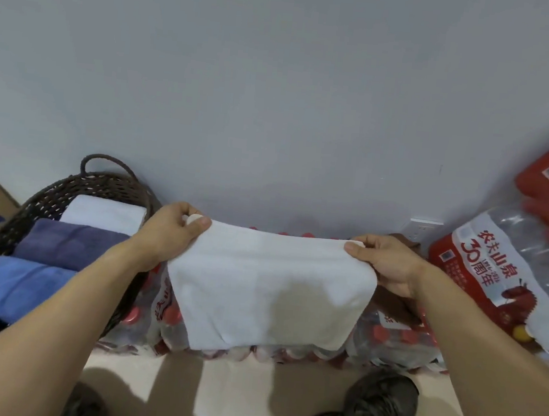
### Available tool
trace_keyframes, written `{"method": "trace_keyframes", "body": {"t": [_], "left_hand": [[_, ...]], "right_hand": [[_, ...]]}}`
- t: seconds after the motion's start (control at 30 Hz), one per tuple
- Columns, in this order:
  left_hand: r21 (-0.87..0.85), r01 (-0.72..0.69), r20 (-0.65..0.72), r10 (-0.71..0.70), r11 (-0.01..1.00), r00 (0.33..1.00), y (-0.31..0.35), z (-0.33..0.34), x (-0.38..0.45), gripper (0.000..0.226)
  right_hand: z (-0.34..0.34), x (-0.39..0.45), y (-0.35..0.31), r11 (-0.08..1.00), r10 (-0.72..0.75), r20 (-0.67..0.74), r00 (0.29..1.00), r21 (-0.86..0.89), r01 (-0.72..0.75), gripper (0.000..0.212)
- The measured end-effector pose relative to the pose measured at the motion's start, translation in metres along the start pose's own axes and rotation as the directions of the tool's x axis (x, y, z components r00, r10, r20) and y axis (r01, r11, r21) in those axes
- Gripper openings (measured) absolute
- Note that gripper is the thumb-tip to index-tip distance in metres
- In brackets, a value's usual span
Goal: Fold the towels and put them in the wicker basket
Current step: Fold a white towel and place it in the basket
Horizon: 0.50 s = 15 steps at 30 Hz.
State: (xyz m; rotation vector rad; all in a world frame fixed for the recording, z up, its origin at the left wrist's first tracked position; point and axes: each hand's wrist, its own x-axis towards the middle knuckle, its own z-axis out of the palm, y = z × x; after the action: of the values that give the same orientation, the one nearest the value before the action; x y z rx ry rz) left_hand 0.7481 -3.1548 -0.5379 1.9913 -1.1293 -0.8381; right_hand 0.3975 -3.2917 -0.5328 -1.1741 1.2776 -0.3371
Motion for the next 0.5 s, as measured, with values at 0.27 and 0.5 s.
{"method": "trace_keyframes", "body": {"t": [0.27,0.5], "left_hand": [[-0.050,0.070,-0.109,-0.075,0.996,0.991,-0.031,0.038,0.042,0.022],[-0.018,0.084,-0.157,-0.086,0.996,0.984,-0.039,0.063,0.078,0.028]], "right_hand": [[0.030,0.056,0.026,0.991,-0.040,-0.363,0.931,-0.133,-0.009,0.011],[0.084,0.085,0.012,0.702,-0.554,-0.347,0.757,-0.684,0.199,0.023]]}}
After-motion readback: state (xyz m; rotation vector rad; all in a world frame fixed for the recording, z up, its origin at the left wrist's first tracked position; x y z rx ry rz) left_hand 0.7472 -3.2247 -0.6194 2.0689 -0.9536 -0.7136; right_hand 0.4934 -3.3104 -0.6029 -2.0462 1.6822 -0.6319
